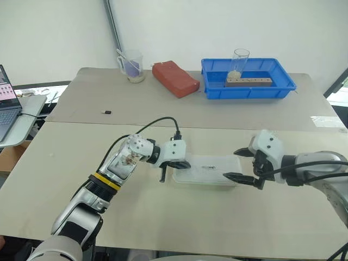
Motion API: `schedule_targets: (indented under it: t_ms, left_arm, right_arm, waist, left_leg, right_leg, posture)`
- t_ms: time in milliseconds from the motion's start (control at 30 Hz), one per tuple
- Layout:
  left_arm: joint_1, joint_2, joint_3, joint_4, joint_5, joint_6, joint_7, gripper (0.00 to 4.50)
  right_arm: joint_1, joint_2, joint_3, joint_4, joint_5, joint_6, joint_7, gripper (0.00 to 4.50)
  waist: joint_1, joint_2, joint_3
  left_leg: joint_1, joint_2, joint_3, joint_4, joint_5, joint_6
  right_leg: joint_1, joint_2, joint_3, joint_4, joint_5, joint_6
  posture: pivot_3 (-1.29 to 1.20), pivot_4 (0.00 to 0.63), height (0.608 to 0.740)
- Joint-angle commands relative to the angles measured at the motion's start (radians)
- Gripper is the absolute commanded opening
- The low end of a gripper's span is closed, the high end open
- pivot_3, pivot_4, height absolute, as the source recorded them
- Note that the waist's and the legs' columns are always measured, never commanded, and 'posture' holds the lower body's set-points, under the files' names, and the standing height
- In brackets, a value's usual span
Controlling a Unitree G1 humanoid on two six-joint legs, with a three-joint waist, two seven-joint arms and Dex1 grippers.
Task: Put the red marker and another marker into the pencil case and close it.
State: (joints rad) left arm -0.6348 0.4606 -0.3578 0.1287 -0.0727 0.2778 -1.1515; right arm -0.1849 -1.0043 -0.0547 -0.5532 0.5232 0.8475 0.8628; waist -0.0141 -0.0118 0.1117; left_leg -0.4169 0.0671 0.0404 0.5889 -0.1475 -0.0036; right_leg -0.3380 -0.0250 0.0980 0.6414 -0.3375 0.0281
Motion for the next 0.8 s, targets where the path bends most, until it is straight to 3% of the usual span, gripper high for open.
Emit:
schedule_targets:
  t_ms: [33,200,233,400,800]
  left_arm:
    - [0.008,0.027,0.195,-0.13,-0.123,0.098,0.075,1.79]
    - [0.145,0.11,0.336,-0.272,-0.175,0.172,0.136,4.3]
    - [0.177,0.135,0.355,-0.285,-0.176,0.171,0.142,4.46]
    - [0.269,0.212,0.443,-0.276,-0.165,0.149,0.21,4.46]
    - [0.269,0.19,0.446,-0.297,-0.166,0.179,0.351,4.46]
  right_arm:
    - [-0.023,-0.02,-0.05,0.039,-0.016,-0.055,0.024,4.5]
    - [-0.03,0.01,-0.043,0.205,-0.113,-0.212,0.011,4.5]
    - [-0.027,0.016,-0.042,0.244,-0.135,-0.253,0.012,4.5]
    - [-0.039,0.023,-0.08,0.395,-0.177,-0.343,0.008,4.5]
    - [-0.056,0.144,-0.127,0.511,-0.234,-0.401,-0.121,4.5]
  waist:
    - [-0.001,0.0,0.0]
    - [-0.002,0.0,0.001]
    - [-0.002,0.0,0.001]
    - [0.005,0.001,0.001]
    - [0.001,0.002,0.001]
  left_leg:
    - [0.0,0.0,0.0,0.0,0.0,0.0]
    - [0.002,-0.001,0.0,0.0,0.0,0.0]
    - [0.003,0.0,0.0,0.0,0.0,0.0]
    - [0.003,0.0,0.0,0.0,0.0,0.0]
    - [0.003,-0.001,0.002,-0.001,0.0,0.0]
  right_leg:
    - [0.0,0.0,0.0,0.0,0.0,0.0]
    - [0.002,-0.001,0.0,-0.001,0.0,0.0]
    - [0.003,-0.001,0.0,-0.001,0.0,0.0]
    - [0.002,-0.002,0.0,0.0,0.001,-0.003]
    - [0.002,-0.003,0.0,0.0,0.002,-0.005]
  posture:
    - [0.0,0.15,0.74]
    - [0.0,0.15,0.74]
    - [0.0,0.15,0.74]
    - [0.0,0.15,0.74]
    - [0.0,0.15,0.74]
